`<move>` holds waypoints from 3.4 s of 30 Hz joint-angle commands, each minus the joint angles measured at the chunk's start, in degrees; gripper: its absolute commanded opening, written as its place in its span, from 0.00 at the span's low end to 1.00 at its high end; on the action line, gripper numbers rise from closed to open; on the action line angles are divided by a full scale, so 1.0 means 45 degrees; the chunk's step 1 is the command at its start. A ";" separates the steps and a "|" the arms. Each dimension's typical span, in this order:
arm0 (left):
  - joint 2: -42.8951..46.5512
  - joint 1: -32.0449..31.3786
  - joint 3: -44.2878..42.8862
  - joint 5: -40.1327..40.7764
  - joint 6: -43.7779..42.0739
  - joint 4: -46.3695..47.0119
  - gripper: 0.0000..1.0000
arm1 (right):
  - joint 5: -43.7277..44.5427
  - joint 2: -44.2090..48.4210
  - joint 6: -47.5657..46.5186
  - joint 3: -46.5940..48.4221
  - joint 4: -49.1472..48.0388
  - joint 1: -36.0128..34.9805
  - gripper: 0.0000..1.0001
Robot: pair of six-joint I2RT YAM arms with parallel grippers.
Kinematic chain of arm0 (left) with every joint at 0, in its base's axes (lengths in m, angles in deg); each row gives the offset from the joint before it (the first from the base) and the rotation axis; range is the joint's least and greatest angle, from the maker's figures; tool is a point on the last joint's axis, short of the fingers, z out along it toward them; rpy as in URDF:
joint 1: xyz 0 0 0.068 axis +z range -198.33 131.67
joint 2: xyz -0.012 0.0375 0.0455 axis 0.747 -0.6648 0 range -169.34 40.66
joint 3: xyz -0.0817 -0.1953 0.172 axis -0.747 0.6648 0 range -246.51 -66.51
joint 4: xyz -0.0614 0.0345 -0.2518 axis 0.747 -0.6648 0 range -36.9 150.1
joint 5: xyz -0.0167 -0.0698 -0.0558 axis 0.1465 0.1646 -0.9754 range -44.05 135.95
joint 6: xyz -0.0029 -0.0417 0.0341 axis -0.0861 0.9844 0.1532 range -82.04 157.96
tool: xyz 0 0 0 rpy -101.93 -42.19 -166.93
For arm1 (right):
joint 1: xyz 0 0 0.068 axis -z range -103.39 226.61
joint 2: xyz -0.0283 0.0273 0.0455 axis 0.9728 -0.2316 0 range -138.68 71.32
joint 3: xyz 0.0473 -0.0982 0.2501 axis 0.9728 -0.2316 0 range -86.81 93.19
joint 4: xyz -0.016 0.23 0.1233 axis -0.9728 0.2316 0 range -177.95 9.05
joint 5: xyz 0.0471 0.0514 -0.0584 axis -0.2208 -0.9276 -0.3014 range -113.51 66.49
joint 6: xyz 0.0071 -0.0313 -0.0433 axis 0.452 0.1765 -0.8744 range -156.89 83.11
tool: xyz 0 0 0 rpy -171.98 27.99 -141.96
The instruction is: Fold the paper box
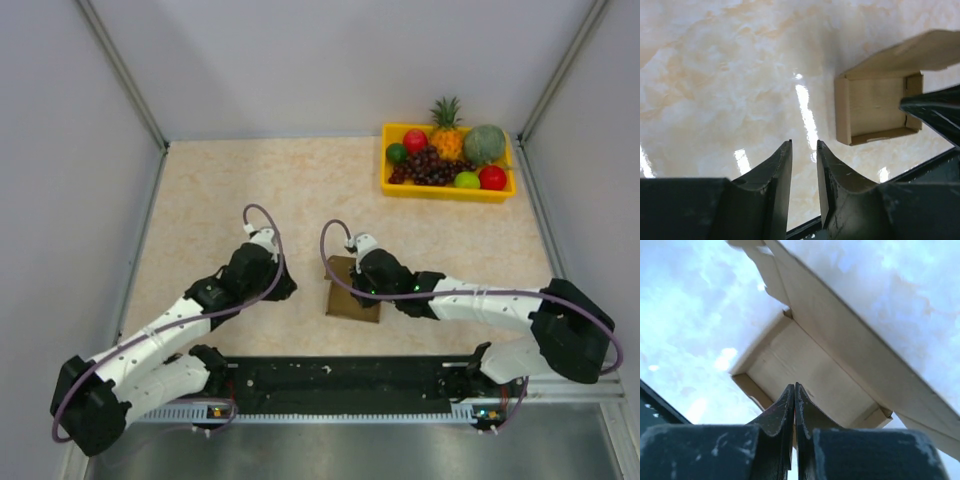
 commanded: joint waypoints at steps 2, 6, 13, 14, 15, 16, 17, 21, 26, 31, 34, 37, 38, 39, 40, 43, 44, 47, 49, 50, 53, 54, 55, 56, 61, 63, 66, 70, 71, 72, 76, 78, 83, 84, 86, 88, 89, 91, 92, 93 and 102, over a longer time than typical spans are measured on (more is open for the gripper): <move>0.0627 0.1156 0.1069 -0.1946 0.0812 0.2030 0.41 | -0.0199 0.1559 -0.0483 0.1641 0.1433 -0.0147 0.00; 0.0628 0.1273 0.1734 -0.2340 0.1434 0.2851 0.47 | -0.0355 0.2555 -0.0328 0.2190 0.2840 0.0710 0.00; -0.1166 0.2521 0.0955 -0.3490 0.2238 0.4784 0.42 | -0.2327 0.4470 0.0179 0.1605 0.4443 0.3367 0.01; -0.1691 0.2601 0.0857 -0.3995 0.2257 0.5134 0.43 | -0.2386 0.4665 0.0297 0.1488 0.4658 0.3678 0.03; -0.1890 0.2679 0.0663 -0.4232 0.2238 0.5428 0.44 | -0.2754 0.5073 0.0395 0.1391 0.4834 0.4319 0.09; -0.2008 0.2815 0.0564 -0.4466 0.2160 0.5489 0.46 | -0.3125 0.5270 0.0492 0.1138 0.4816 0.4732 0.12; -0.2144 0.2817 0.0505 -0.4449 0.2102 0.5470 0.47 | -0.3496 0.5466 0.0474 0.0981 0.4778 0.5084 0.15; -0.2087 0.2817 0.0175 -0.5616 0.0834 0.6251 0.67 | -0.4980 0.5761 0.0046 0.0648 0.4855 0.6219 0.54; -0.3432 0.2193 -0.2207 -0.5077 -0.2498 0.2118 0.65 | -0.6351 0.5000 -0.1399 0.1193 0.5011 0.6279 0.72; -0.4370 0.0671 -0.4142 -0.1900 -0.4809 -0.0016 0.62 | -0.5591 0.4589 -0.3134 0.1448 0.5012 0.6279 0.71; -0.5382 -0.0249 -0.5235 -0.0877 -0.6392 -0.0974 0.62 | -0.5628 0.3849 -0.4014 0.1740 0.5090 0.6279 0.65; -0.6419 -0.0250 -0.6232 -0.1186 -0.7076 -0.1795 0.60 | -0.5863 0.3086 -0.4446 0.2014 0.5090 0.6279 0.58; -0.6616 -0.0230 -0.6427 -0.1265 -0.7523 -0.2009 0.58 | -0.5844 0.2988 -0.4487 0.2073 0.5070 0.6260 0.56; -0.6792 -0.0250 -0.6797 -0.1362 -0.7682 -0.2359 0.56 | -0.5689 0.2871 -0.4545 0.2112 0.5070 0.6260 0.52; -0.7046 -0.0250 -0.6916 -0.1402 -0.7781 -0.2459 0.56 | -0.5668 0.2831 -0.4604 0.2112 0.4954 0.6260 0.51; -0.7321 -0.0192 -0.7307 -0.1831 -0.8327 -0.2849 0.54 | -0.5883 0.2617 -0.4760 0.2209 0.4797 0.6260 0.46; -0.7360 -0.0133 -0.7366 -0.2025 -0.8599 -0.2928 0.53 | -0.5921 0.2519 -0.4799 0.2249 0.4797 0.6260 0.45; -0.7730 0.0316 -0.7639 -0.3586 -0.9166 -0.3162 0.52 | -0.5863 0.2148 -0.4917 0.2347 0.4777 0.6260 0.44; -0.8275 0.0512 -0.8224 -0.4133 -0.9227 -0.3629 0.49 | -0.6000 0.1934 -0.4956 0.2425 0.4758 0.6240 0.42; -0.8433 0.0551 -0.8381 -0.4311 -0.9362 -0.3902 0.49 | -0.6058 0.1875 -0.4937 0.2463 0.4700 0.6201 0.41; -0.8825 0.0551 -0.8655 -0.5208 -0.9578 -0.3808 0.49 | -0.5904 0.1679 -0.5053 0.2503 0.4699 0.5928 0.40; -0.8941 0.0551 -0.8694 -0.5327 -0.9559 -0.3788 0.49 | -0.5806 0.1640 -0.5054 0.2503 0.4660 0.5870 0.38; -0.9175 0.0551 -0.8772 -0.5502 -0.9501 -0.3788 0.49 | -0.5727 0.1562 -0.5054 0.2522 0.4679 0.5850 0.37; -0.9293 0.0551 -0.8870 -0.5562 -0.9500 -0.3807 0.47 | -0.5630 0.1484 -0.5054 0.2561 0.4699 0.5830 0.35; -0.9334 0.0551 -0.8774 -0.5250 -0.9384 -0.3554 0.36 | -0.5532 0.1425 -0.5054 0.2562 0.4621 0.5635 0.30; -0.9275 0.0532 -0.8714 -0.5172 -0.9344 -0.3456 0.33 | -0.5317 0.1386 -0.5054 0.2581 0.4621 0.5383 0.26; -0.9216 0.0532 -0.8715 -0.4840 -0.9227 -0.3476 0.29 | -0.5083 0.1231 -0.5034 0.2678 0.4621 0.5108 0.16; -0.9119 0.0512 -0.8676 -0.4664 -0.8993 -0.3437 0.24 | -0.4965 0.0937 -0.4683 0.2874 0.4641 0.5049 0.00; -0.9099 0.0473 -0.8598 -0.4606 -0.8935 -0.3417 0.21 | -0.4791 0.0917 -0.4644 0.2893 0.4660 0.5049 0.00; -0.9080 0.0473 -0.8597 -0.4509 -0.8915 -0.3417 0.20 | -0.4731 0.0917 -0.4624 0.2894 0.4699 0.5029 0.00; -0.8943 0.0317 -0.8558 -0.4391 -0.8701 -0.3339 0.13 | -0.4379 0.0995 -0.4487 0.3011 0.4738 0.4893 0.00; -0.8787 0.0200 -0.8539 -0.4313 -0.8583 -0.3144 0.07 | -0.4068 0.1053 -0.4332 0.3069 0.4758 0.4795 0.00; -0.8397 -0.0073 -0.8325 -0.3708 -0.7335 -0.2462 0.00 | -0.2762 0.1365 -0.3434 0.3186 0.4738 0.4172 0.00; -0.8164 -0.0171 -0.8208 -0.3591 -0.7217 -0.2267 0.00 | -0.2545 0.1424 -0.3104 0.3225 0.4719 0.4073 0.00; -0.7889 -0.0462 -0.7817 -0.2795 -0.6456 -0.1915 0.00 | -0.1670 0.1522 -0.2731 0.3264 0.4719 0.3742 0.00; -0.7576 -0.0659 -0.7544 -0.2090 -0.5833 -0.1504 0.00 | -0.0715 0.1561 -0.1971 0.3343 0.4660 0.3507 0.00; -0.7498 -0.0815 -0.7485 -0.1544 -0.5616 -0.1406 0.00 | -0.0456 0.1542 -0.1678 0.3362 0.4641 0.3370 0.00; -0.7380 -0.0952 -0.7367 -0.1014 -0.5032 -0.1133 0.00 | 0.0632 0.1425 -0.0916 0.3460 0.4563 0.2980 0.00; -0.7341 -0.1166 -0.7347 -0.0741 -0.4893 -0.1112 0.00 | 0.0834 0.1367 -0.0623 0.3479 0.4562 0.2862 0.00; -0.7341 -0.1245 -0.7328 0.0055 -0.4756 -0.1054 0.00 | 0.1010 0.1192 -0.0175 0.3596 0.4543 0.2648 0.00; -0.7575 -0.1714 -0.7211 0.1761 -0.2978 -0.0332 0.00 | 0.3880 0.0292 0.2541 0.3968 0.4582 0.1145 0.00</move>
